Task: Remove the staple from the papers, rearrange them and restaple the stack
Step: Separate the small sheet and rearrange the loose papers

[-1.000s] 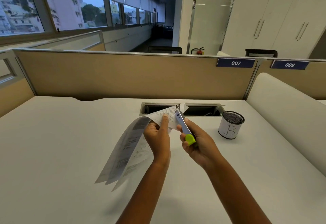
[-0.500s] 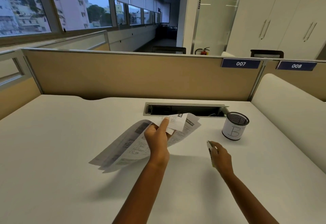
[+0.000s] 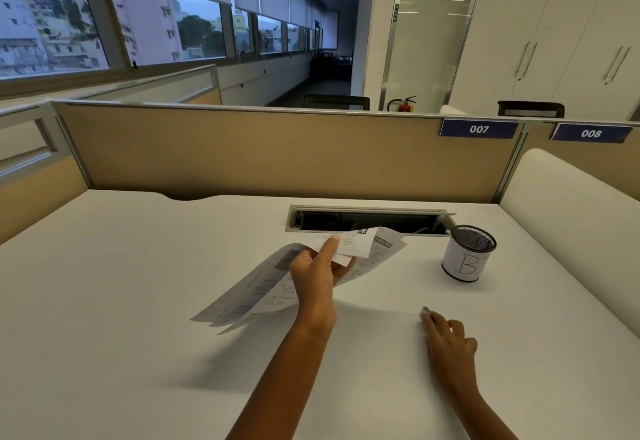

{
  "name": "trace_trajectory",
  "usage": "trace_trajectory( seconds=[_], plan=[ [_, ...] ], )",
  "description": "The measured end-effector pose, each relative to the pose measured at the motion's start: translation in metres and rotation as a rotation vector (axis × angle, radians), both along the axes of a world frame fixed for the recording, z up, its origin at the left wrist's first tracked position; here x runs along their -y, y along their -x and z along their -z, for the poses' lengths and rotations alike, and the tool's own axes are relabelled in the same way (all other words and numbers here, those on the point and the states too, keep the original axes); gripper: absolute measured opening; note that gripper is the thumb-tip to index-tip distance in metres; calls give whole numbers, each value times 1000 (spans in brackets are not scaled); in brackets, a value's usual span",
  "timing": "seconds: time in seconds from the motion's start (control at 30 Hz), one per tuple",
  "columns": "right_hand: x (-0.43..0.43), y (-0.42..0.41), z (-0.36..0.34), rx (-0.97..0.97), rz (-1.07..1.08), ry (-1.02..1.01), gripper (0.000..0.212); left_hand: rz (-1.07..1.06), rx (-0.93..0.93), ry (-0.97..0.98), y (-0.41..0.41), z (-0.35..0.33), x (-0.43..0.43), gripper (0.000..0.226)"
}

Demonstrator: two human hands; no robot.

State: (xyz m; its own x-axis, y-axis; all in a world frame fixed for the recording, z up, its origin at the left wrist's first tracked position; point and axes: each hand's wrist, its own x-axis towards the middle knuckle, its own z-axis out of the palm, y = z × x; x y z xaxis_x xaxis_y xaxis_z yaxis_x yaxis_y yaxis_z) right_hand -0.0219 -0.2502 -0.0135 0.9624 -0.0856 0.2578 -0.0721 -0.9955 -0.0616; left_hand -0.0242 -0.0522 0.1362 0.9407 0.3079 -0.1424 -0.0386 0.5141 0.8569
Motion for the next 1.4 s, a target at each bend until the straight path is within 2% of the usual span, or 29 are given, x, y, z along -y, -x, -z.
trace_trajectory(
  seconds=[0.27,0.4,0.47,0.5,0.53,0.57,0.67,0.77,0.83,0.93,1.0,1.07,1.17,1.23,1.3,1.33,1.4],
  plan=[
    [7,-1,10,32,-47,89,49,46,34,104,6,-11,1,20],
    [7,1,4,11,-96,156,25,81,49,97,8,-13,1,21],
    [4,-1,-3,-17,-105,74,54,88,48,78,9,-12,0,19],
    [0,-2,-12,1,-110,35,57,87,44,70,9,-12,-1,18],
    [-6,-2,-27,11,-110,-42,44,86,38,66,10,-11,-1,17],
    [-13,-6,-37,109,-123,-149,34,84,29,64,11,-10,0,16],
    [-29,-17,-74,270,-220,-440,66,91,0,52,13,-8,1,14],
    [-44,-20,-114,375,-372,-548,72,109,-18,43,16,-7,3,13],
    [-53,-20,-135,382,-462,-574,63,111,-28,38,17,-6,4,11],
    [-62,-21,-152,373,-536,-558,32,126,-7,46,17,-6,5,10],
    [-65,-24,-161,353,-534,-575,15,179,42,92,18,-9,5,20],
    [-66,-26,-173,347,-526,-608,9,207,134,103,20,-16,4,29],
    [-65,-30,-192,376,-508,-594,13,41,329,-88,23,-28,-3,17],
    [-62,-29,-204,375,-509,-571,15,-131,464,-427,23,-39,-12,13],
    [-59,-28,-213,360,-533,-547,16,-226,529,-871,19,-45,-21,38],
    [-58,-27,-218,347,-545,-531,16,-200,532,-1004,16,-47,-25,50],
    [-57,-25,-228,302,-565,-500,15,-35,483,-1068,11,-52,-29,55]
  ],
)
